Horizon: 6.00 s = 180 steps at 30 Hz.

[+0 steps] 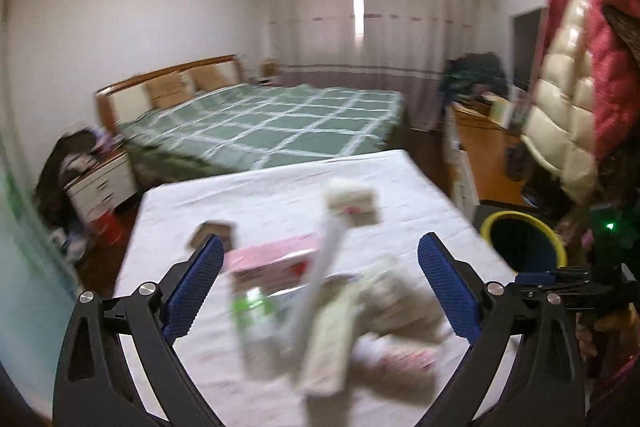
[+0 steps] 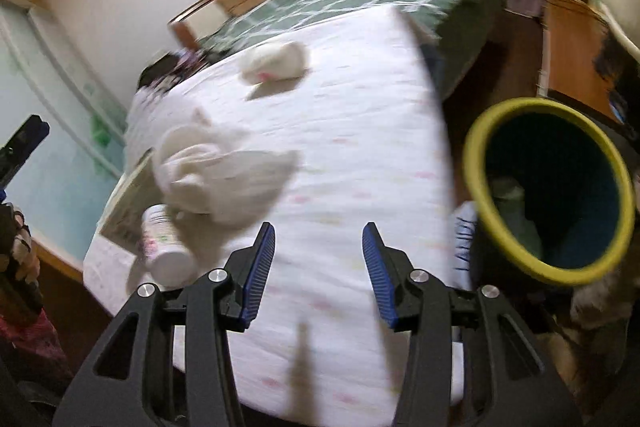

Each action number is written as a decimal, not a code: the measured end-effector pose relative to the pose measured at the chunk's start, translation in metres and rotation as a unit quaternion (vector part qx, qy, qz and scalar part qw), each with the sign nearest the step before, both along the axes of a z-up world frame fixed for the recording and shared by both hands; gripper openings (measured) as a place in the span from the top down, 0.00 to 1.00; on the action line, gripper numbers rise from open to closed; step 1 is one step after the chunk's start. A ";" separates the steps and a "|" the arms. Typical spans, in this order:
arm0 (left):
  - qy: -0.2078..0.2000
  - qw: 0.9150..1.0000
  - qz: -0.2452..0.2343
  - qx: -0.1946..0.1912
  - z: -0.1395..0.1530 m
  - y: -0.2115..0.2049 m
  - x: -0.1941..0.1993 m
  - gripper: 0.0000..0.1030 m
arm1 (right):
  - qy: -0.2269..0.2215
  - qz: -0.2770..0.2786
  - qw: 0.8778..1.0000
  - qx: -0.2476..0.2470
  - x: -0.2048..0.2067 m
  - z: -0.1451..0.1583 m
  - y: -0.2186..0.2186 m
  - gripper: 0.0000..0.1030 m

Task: Collect trash
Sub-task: 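Grasp the white tissue with the right gripper and drop it into the bin, then grasp the white tea box with the left gripper and drop it into the bin, then grasp the white foam net with the right gripper and lift it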

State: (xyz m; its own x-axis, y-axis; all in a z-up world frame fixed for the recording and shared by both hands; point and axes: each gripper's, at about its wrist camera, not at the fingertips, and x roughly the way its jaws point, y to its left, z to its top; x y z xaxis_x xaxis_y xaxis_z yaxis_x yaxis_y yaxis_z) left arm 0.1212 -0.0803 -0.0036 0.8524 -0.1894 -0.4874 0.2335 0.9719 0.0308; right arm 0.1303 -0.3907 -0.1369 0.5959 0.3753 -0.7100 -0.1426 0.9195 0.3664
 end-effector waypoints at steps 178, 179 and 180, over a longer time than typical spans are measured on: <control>0.016 0.996 -0.068 -0.053 -0.004 -0.001 -0.003 0.12 | -0.012 -0.052 0.998 -0.043 -0.013 -0.009 0.004 0.71; 0.014 0.997 -0.054 -0.051 -0.005 0.011 -0.006 0.12 | -0.013 -0.042 0.998 -0.043 -0.010 -0.008 0.013 0.71; 0.013 0.998 -0.047 -0.050 -0.006 0.020 -0.009 0.12 | -0.015 -0.030 0.999 -0.042 -0.007 -0.006 0.025 0.71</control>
State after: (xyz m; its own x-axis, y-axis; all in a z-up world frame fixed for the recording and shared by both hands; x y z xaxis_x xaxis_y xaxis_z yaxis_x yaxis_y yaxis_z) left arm 0.1126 -0.0603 -0.0093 0.8161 -0.3161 -0.4838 0.3224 0.9438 -0.0728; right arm 0.1234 -0.3656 -0.1432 0.6371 0.2776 -0.7191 -0.0958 0.9542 0.2834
